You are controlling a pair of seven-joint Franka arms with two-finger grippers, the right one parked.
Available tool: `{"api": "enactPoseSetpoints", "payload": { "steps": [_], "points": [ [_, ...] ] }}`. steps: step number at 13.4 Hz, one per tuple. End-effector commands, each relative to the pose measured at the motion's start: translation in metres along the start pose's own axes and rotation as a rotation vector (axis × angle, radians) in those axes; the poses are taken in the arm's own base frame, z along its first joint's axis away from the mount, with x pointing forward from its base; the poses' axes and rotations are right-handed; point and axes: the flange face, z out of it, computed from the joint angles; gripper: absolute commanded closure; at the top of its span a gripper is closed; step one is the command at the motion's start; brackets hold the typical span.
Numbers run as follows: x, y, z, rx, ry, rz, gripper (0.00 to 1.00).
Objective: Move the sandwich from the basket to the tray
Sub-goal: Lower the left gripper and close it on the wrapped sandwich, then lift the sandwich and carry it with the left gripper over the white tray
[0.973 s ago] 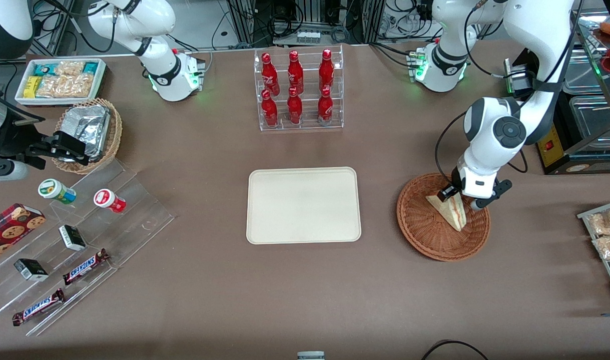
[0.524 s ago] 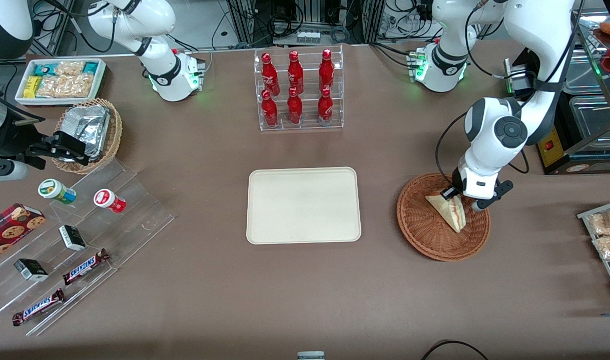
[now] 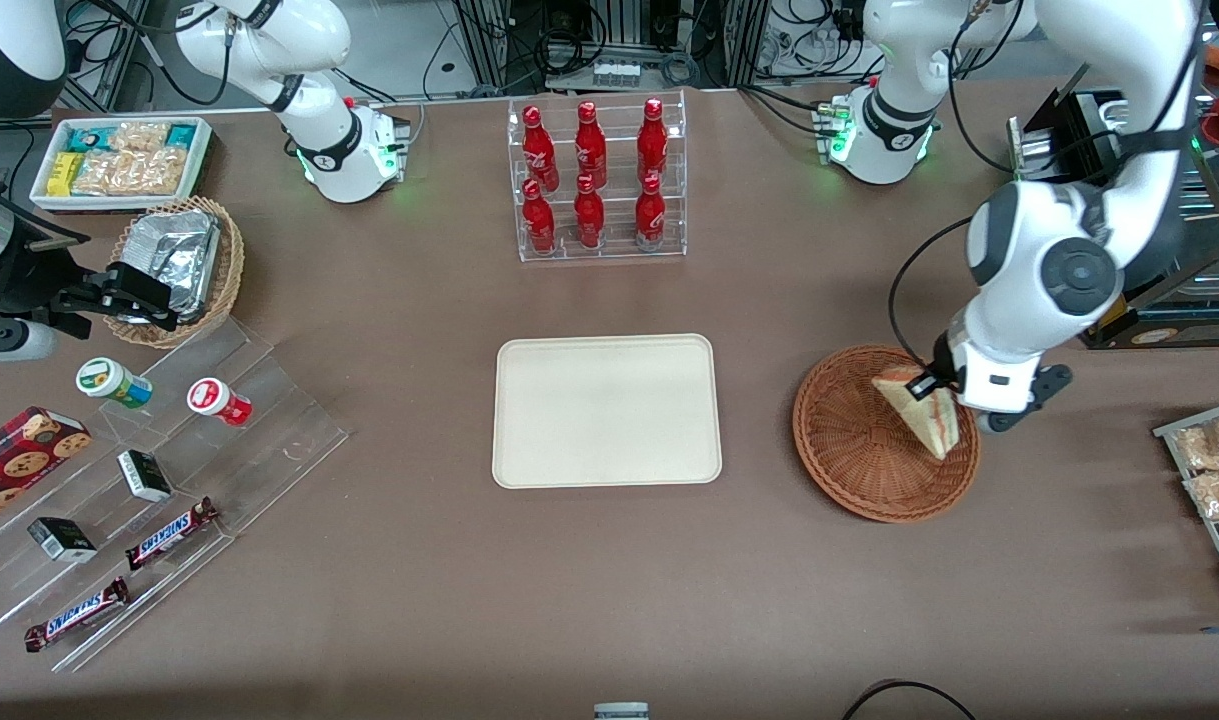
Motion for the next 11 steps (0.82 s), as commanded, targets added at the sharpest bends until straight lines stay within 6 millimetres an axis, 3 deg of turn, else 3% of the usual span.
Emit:
{"api": "enactPoseSetpoints", "payload": {
  "steps": [1,5,11],
  "points": [
    [0.004,0.011,-0.048,0.019,-0.009,0.048,1.0],
    [-0.028,0.044,-0.078,0.021,-0.027,0.369,1.0],
    [-0.111,0.127,-0.068,0.011,-0.036,0.616,1.0]
  ]
}}
